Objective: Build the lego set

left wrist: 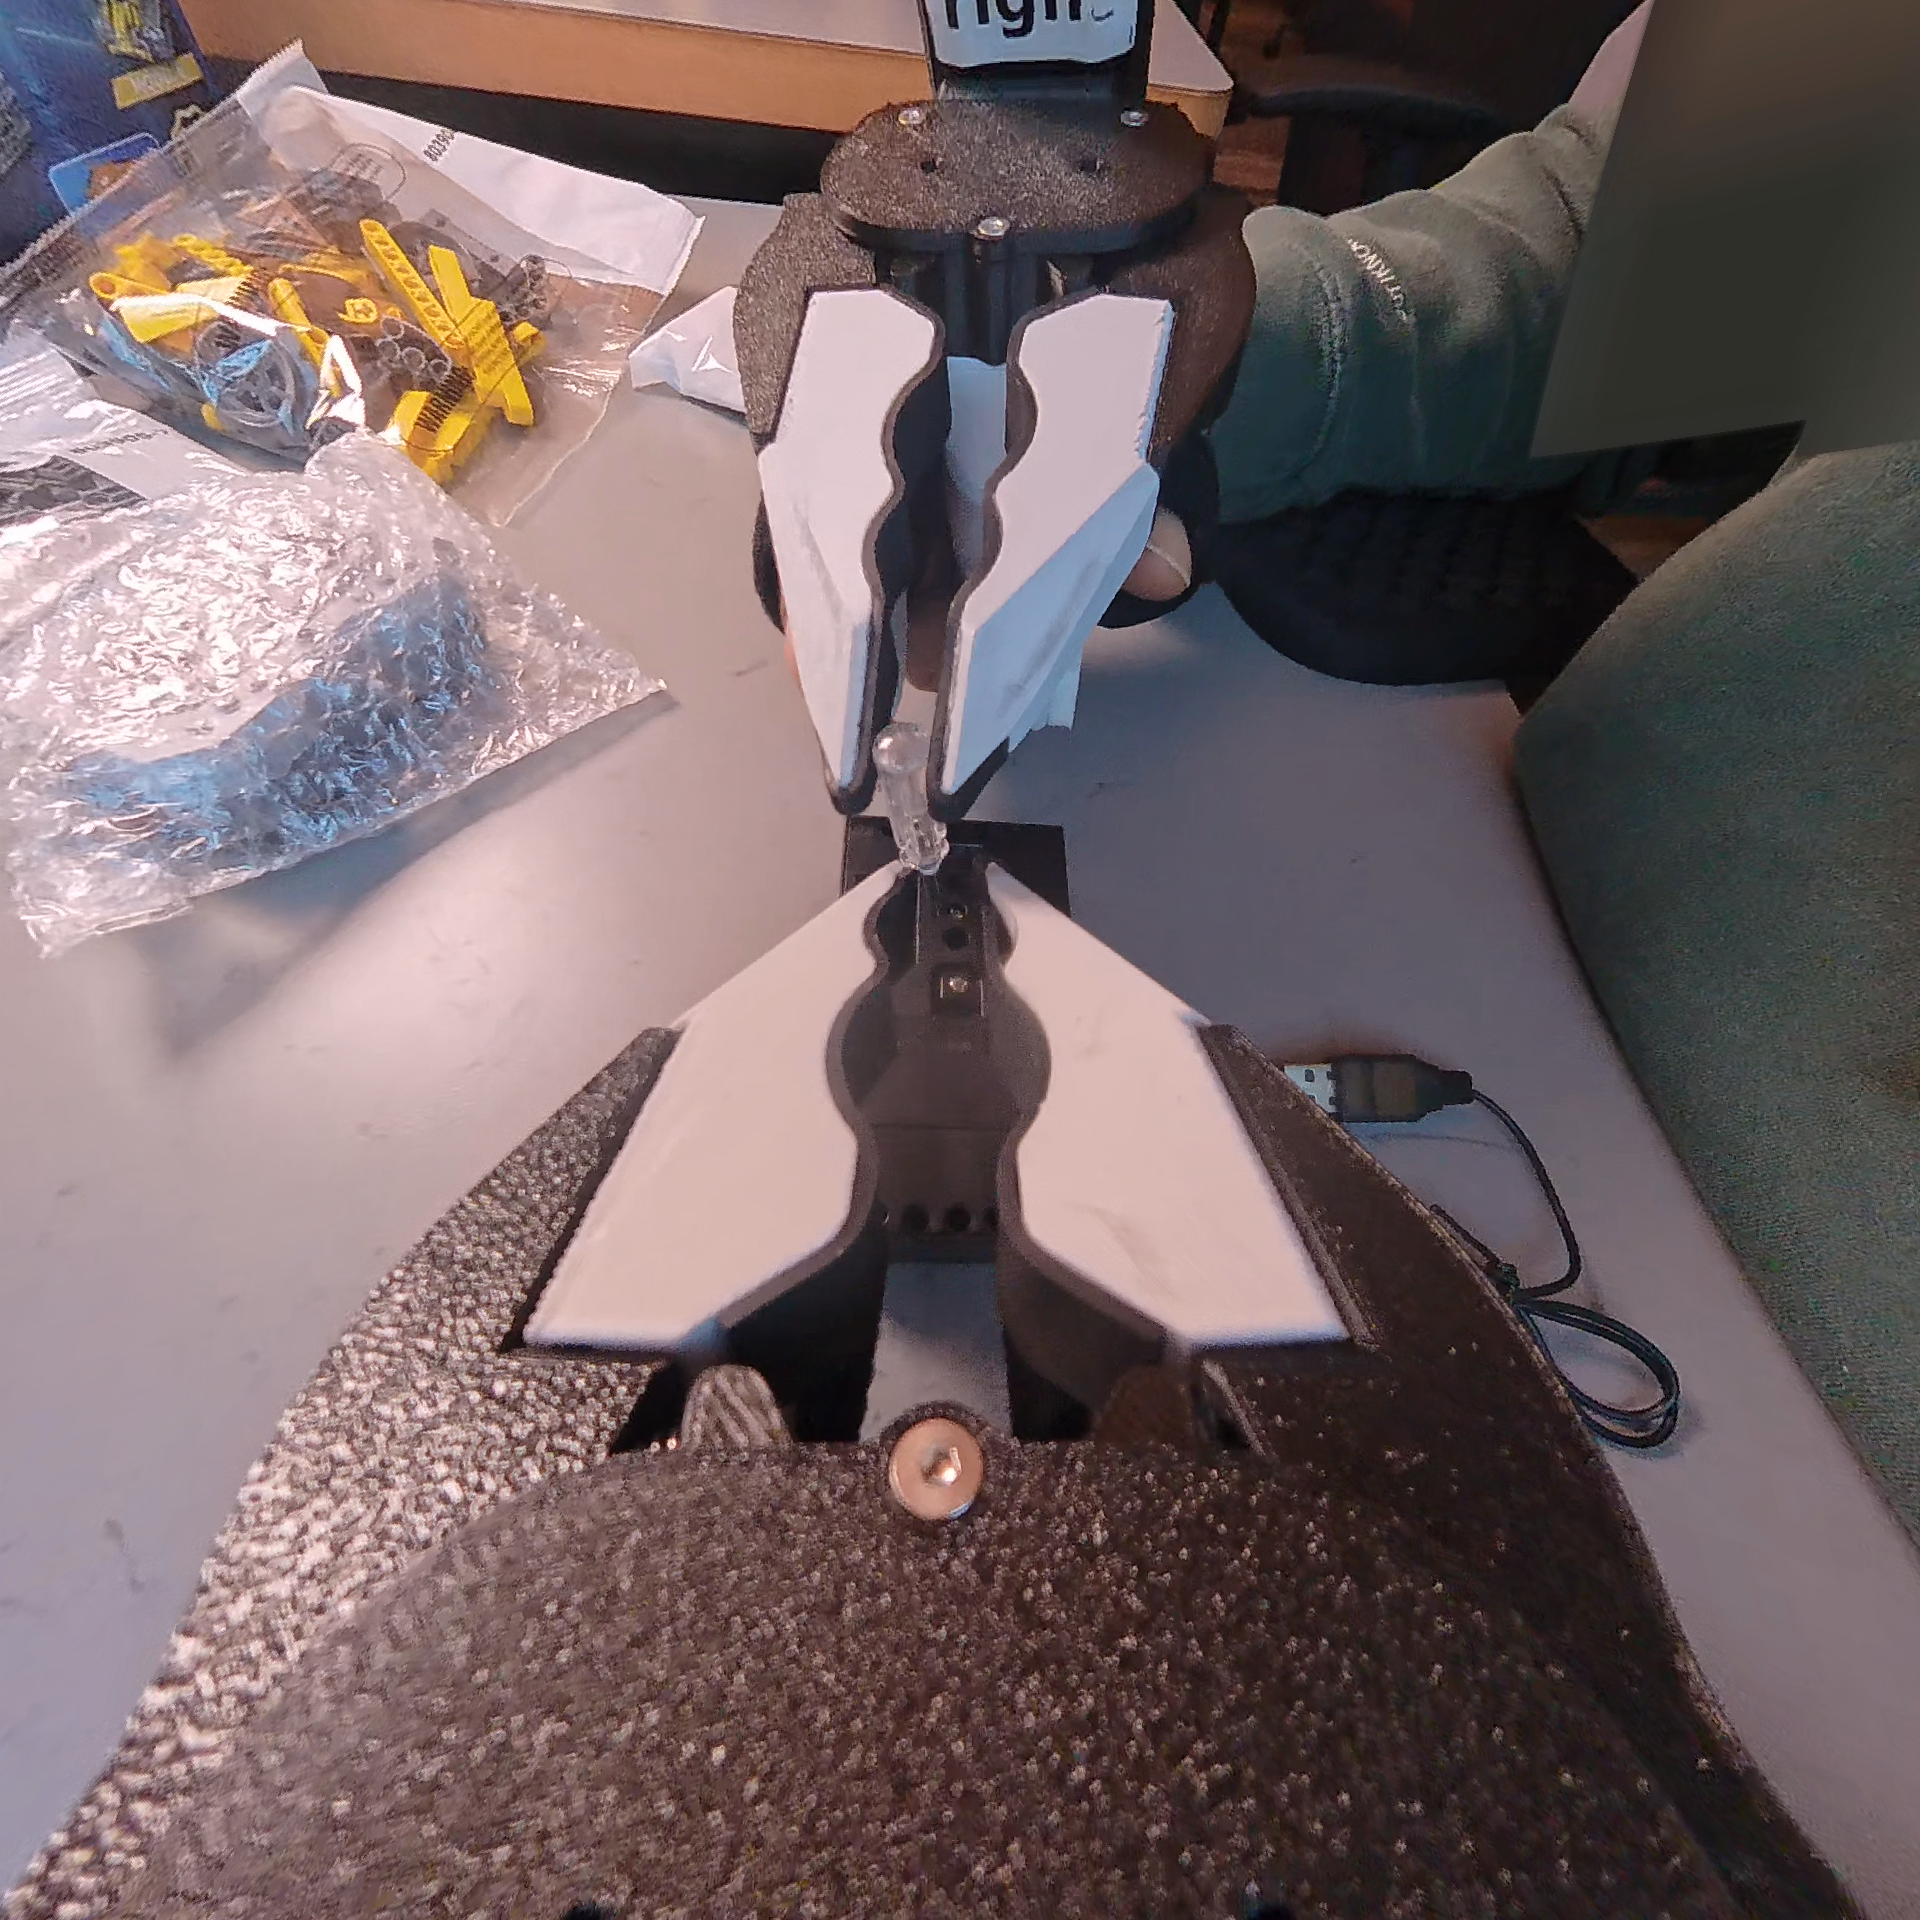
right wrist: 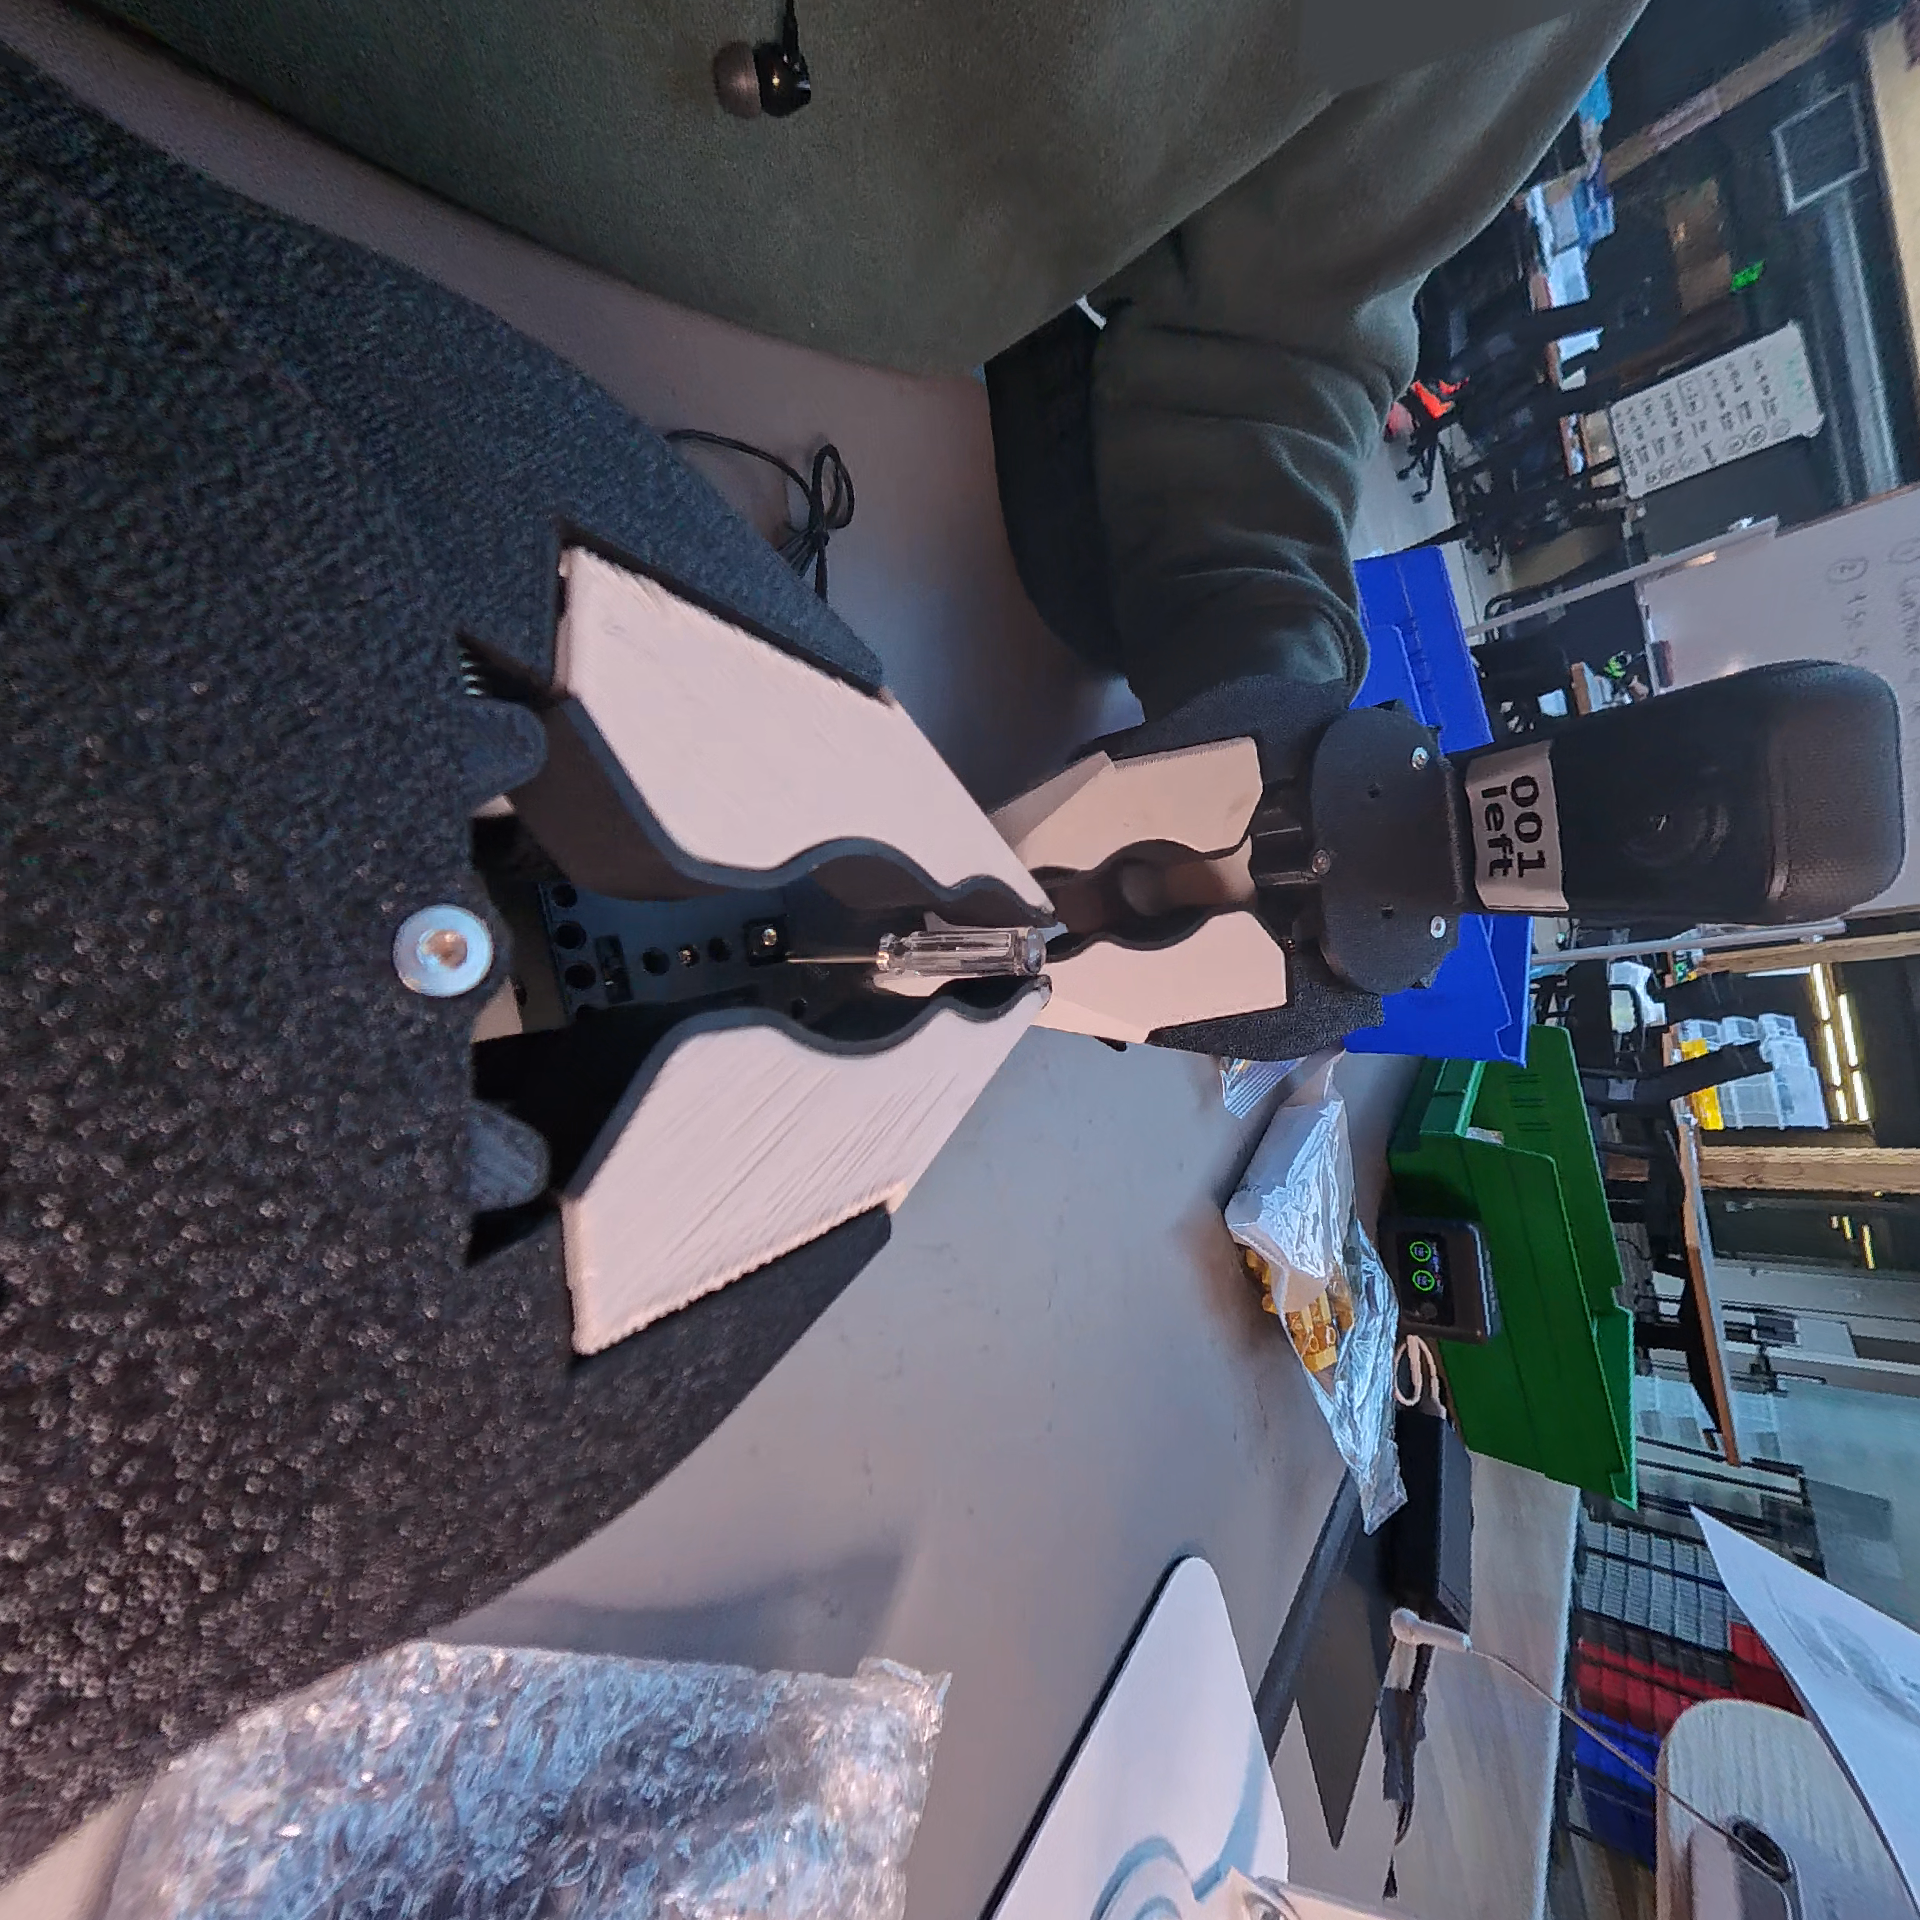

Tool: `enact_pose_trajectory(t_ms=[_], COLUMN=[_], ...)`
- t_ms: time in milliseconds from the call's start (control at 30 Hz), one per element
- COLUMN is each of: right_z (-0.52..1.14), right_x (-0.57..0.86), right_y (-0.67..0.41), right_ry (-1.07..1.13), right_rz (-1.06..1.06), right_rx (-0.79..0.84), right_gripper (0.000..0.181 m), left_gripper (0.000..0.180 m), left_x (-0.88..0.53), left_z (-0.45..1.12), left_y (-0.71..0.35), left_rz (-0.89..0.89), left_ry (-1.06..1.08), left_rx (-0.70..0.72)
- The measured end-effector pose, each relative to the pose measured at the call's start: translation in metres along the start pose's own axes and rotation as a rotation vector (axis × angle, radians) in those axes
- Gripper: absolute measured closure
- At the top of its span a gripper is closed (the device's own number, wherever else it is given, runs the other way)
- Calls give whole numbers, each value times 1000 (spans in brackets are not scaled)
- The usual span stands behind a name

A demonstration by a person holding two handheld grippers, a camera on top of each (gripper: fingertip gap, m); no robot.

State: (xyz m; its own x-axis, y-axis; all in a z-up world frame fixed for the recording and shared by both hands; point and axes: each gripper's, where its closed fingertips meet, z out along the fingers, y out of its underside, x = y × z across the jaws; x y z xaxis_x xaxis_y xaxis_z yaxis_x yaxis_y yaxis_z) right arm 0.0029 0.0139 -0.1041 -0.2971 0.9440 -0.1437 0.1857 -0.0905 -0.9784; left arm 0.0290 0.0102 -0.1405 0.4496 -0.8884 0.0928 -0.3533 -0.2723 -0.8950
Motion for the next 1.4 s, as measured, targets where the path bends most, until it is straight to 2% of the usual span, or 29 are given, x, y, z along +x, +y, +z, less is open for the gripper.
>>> enact_pose_trajectory(t_ms=[200, 333, 400, 533, 833, 1400], right_z=[0, -2, -2, 2, 3, 4], right_x=[-1, 0, -2, -7, -4, -6], right_y=[-4, -9, -10, -7, 13, 17], right_ry=[9, 10, 3, -10, 24, 15], right_rz=[9, 28, 30, 10, -66, -67], right_rx=[21, 48, 58, 39, -122, -142], right_gripper=[174, 174, 174, 174, 174, 174], left_gripper=[164, 152, 154, 172, 172, 172], left_x=[2, -1, -2, 2, 1, 2], left_z=[-3, -7, -10, -8, 0, 0], left_y=[-5, -13, -16, -16, 2, 5], left_rz=[-12, -34, -44, -29, -32, -8], left_ry=[4, -17, -16, -9, -11, -7], left_rx=[39, 89, 108, 102, 8, -9])
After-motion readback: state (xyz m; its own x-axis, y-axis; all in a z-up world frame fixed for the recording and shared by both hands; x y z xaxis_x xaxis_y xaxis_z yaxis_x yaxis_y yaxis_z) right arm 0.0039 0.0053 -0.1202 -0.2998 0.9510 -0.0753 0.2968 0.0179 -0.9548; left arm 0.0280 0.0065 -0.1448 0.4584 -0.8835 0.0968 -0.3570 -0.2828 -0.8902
